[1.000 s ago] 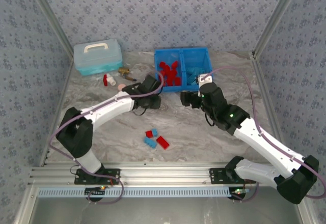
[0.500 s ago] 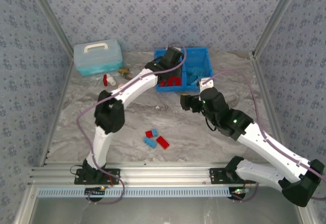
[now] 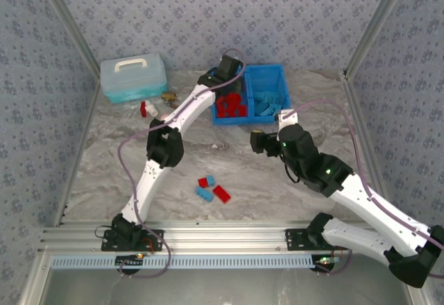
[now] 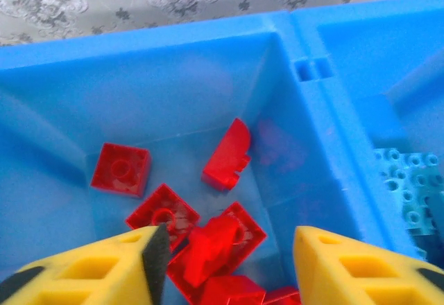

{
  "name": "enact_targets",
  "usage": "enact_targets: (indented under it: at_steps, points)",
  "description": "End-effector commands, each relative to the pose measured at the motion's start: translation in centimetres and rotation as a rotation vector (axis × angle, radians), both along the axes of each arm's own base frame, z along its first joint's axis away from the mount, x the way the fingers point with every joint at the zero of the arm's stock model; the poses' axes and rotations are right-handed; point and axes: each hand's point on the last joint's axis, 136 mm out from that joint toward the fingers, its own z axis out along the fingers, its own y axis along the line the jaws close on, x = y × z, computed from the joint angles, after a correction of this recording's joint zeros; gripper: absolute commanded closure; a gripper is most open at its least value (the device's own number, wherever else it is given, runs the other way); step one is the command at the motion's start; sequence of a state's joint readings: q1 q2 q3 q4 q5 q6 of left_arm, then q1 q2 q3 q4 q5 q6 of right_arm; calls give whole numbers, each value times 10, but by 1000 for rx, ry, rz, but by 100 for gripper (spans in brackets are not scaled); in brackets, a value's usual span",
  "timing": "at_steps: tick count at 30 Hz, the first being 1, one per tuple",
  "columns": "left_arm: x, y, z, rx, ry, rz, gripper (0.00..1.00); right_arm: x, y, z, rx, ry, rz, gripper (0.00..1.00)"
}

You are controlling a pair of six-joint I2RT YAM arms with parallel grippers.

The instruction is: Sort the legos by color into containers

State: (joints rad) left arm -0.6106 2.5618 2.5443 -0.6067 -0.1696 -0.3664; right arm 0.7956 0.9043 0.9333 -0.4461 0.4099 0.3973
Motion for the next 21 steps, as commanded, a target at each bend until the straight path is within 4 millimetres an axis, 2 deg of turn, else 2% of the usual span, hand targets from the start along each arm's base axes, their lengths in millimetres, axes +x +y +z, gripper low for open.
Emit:
enact_targets:
  at_steps: [1,3,7,12,15,17,21]
  points:
    - [-18,-5,73,-83,-58,-45,42,1,-2,-12,-28,24,-22,4]
    - [-31,-1,92,-103,-54,-49,40,2,1,-16,-38,38,-16,4]
    - [-71,17,116,-136,-79,-72,36,-3,16,-32,-72,90,73,3]
    - [-132,69,132,-129,-134,-60,29,-33,64,-68,-109,190,330,4]
    - [-172,99,121,-98,-109,-66,28,-59,91,-92,-154,271,456,4]
    - [-203,114,106,-83,-68,-101,28,-79,111,-112,-185,335,546,4]
    - [-254,150,76,-56,0,-97,23,-105,131,-153,-296,434,607,4]
